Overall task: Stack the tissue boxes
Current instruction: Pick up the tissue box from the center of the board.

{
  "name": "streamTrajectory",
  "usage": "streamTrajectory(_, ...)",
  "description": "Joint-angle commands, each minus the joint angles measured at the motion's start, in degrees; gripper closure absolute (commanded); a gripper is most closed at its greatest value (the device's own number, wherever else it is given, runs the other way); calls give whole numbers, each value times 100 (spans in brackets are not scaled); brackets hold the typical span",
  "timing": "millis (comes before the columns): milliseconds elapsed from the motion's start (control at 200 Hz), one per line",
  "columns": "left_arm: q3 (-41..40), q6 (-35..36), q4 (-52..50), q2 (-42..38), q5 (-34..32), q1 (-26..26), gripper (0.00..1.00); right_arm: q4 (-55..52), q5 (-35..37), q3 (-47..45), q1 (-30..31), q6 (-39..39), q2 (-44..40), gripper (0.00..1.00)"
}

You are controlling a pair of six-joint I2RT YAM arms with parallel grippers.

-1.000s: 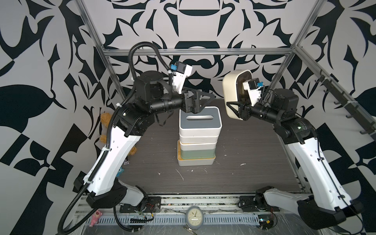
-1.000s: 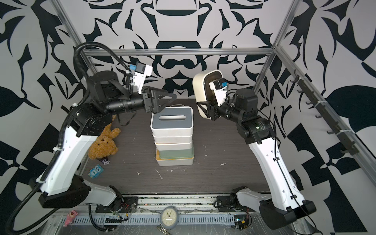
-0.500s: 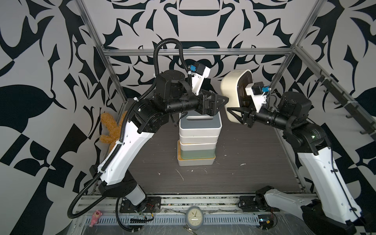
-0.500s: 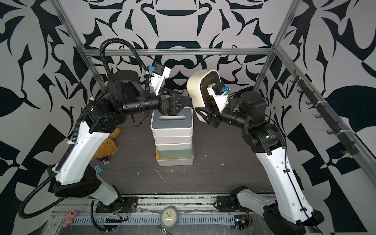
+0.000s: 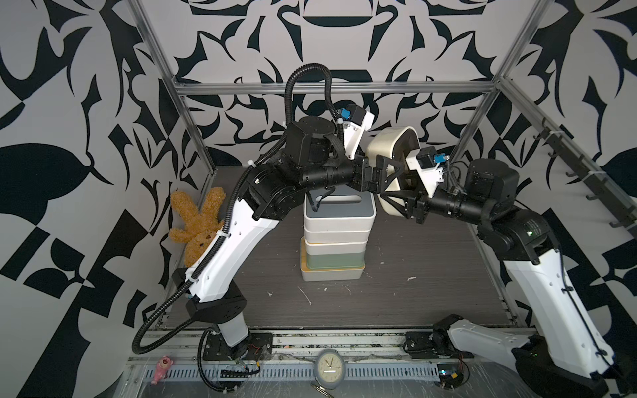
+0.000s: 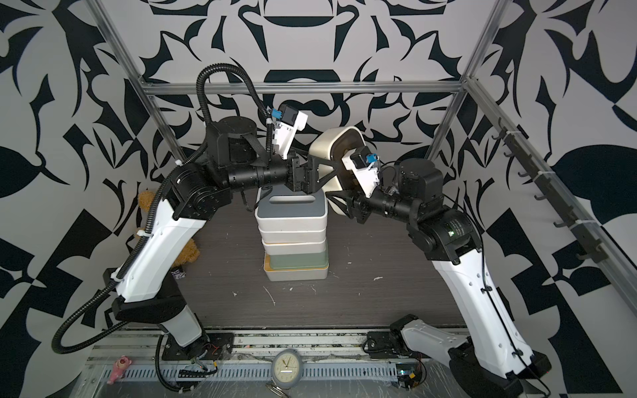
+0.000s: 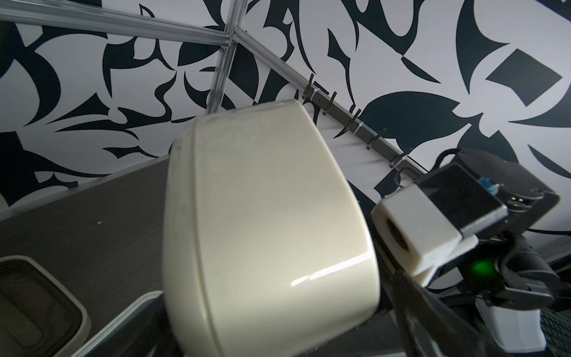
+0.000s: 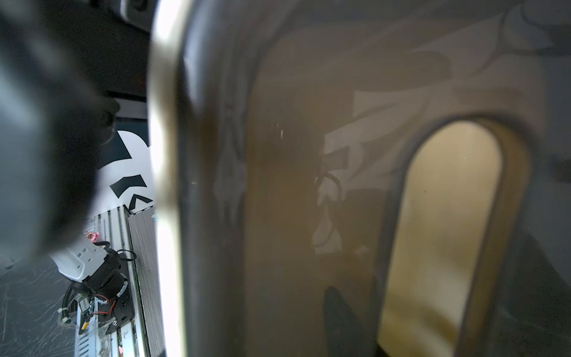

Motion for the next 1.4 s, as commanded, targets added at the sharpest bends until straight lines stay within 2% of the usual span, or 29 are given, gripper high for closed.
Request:
streamTrajectory(0,163,-292,-108,10,-256,-16,1,235,227,301,151,-269,-93,54)
streamTrajectory(255,480,-403,-526,187,-572,-16,0,-44,682,414,522,-520,-20,55)
streamTrajectory(930,157,-517,-634,-78,-1032,-16,26,-311,839,626,665,-706,146,55)
streamTrajectory(1120,-386,-651,-195,-399,-1428,-7,37,-331,785,682,670,-706,147,51)
streamTrajectory(1290,-1294,-793,972,-1021,-1576,9,46,-308,785,801,668,-663,116,45)
streamTrajectory(1395,-1431,-865,1249,-1170,-1617,29,50,-284,777,885,673,-607,129,43)
